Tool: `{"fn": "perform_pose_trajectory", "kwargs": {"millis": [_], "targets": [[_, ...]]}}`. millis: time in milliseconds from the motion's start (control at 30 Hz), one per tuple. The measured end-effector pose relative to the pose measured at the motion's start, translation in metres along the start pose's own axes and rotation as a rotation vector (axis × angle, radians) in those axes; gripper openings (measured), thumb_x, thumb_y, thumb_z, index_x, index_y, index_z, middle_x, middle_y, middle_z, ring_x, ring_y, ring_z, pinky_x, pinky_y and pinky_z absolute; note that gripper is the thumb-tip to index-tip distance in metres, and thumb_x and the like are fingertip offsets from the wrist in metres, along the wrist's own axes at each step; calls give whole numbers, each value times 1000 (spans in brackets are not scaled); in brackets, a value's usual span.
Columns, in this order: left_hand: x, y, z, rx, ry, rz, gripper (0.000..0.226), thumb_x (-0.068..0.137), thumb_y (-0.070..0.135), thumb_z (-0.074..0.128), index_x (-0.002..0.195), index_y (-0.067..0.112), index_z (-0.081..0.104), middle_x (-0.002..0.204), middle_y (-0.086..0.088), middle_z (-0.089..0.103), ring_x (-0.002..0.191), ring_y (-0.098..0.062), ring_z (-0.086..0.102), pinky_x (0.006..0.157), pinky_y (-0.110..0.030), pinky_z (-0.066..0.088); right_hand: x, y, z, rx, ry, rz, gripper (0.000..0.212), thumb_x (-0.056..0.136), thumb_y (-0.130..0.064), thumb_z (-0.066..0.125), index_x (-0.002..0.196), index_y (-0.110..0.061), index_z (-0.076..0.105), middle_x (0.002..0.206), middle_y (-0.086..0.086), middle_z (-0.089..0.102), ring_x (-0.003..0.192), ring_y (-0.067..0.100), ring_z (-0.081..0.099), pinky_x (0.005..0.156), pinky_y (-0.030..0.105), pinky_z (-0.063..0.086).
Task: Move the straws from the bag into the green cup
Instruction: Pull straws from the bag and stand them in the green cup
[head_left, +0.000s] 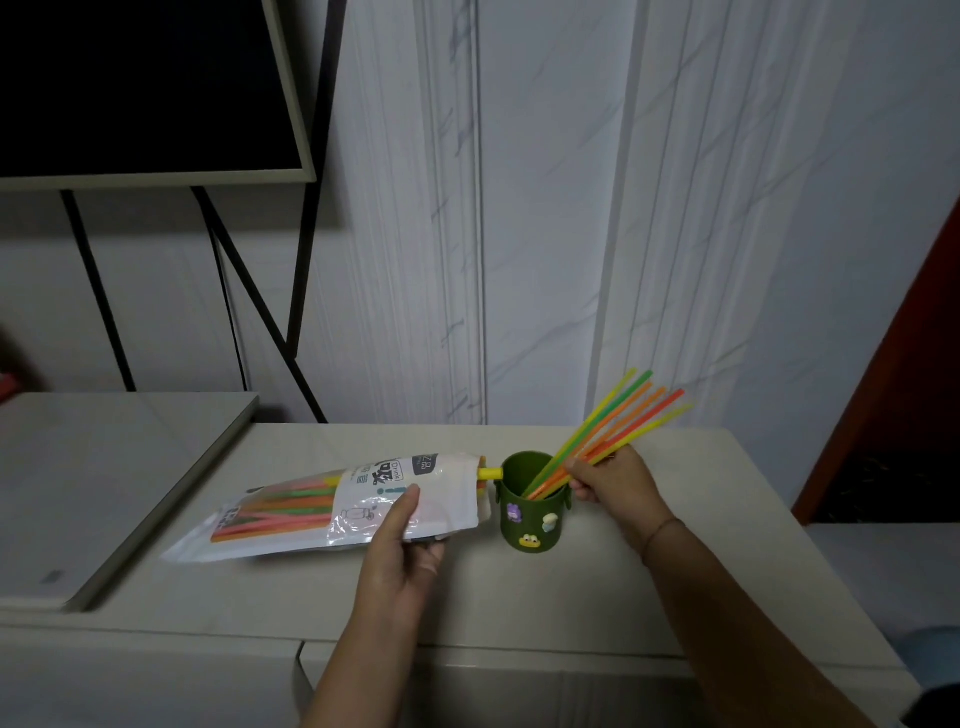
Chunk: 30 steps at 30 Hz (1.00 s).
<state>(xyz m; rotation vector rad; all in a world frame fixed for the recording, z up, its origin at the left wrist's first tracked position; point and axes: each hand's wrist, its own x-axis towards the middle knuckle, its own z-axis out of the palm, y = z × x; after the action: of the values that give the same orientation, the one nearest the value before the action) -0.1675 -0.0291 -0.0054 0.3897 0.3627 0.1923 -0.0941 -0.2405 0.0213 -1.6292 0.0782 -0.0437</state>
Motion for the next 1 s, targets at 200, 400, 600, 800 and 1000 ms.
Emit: {"fn": "perform_pose_trajectory", "kwargs": {"millis": [200, 400, 600, 800, 1000], "targets": [[0, -4, 2, 25, 18, -25, 54, 84, 1, 63, 134, 17, 52, 114, -10, 70, 100, -25, 68, 58, -38, 60, 9, 1, -2, 92, 99, -35, 12, 87, -1, 59, 76, -3, 55, 66, 11, 62, 51, 12, 62, 48, 13, 51], [-4, -9, 5, 15, 17, -40, 63, 75, 1, 67, 134, 17, 52, 119, -12, 68, 98, -26, 69, 57, -38, 60, 22, 4, 11, 72, 72, -4, 22, 87, -1, 59, 66, -2, 55, 62, 13, 61, 50, 12, 62, 48, 14, 52], [-5, -10, 4, 31, 13, -42, 59, 83, -1, 63, 138, 14, 49, 117, -12, 68, 99, -26, 68, 58, -38, 61, 23, 3, 10, 80, 56, 13, 11, 85, 2, 61, 74, 5, 61, 63, 12, 61, 44, 3, 61, 49, 11, 50], [-5, -9, 2, 69, -7, -37, 60, 76, 0, 66, 133, 15, 53, 112, -12, 71, 98, -26, 70, 66, -42, 62, -5, 2, -5, 104, 132, 39, 6, 83, -5, 66, 81, 0, 64, 65, 10, 60, 58, 16, 56, 48, 13, 50], [-8, -10, 0, 141, -39, -8, 67, 65, 4, 72, 130, 14, 56, 116, -11, 71, 99, -23, 71, 65, -35, 61, -51, -10, 21, 166, -54, 119, 12, 92, -17, 55, 82, -10, 58, 66, 5, 56, 44, 9, 50, 37, 17, 38]]}}
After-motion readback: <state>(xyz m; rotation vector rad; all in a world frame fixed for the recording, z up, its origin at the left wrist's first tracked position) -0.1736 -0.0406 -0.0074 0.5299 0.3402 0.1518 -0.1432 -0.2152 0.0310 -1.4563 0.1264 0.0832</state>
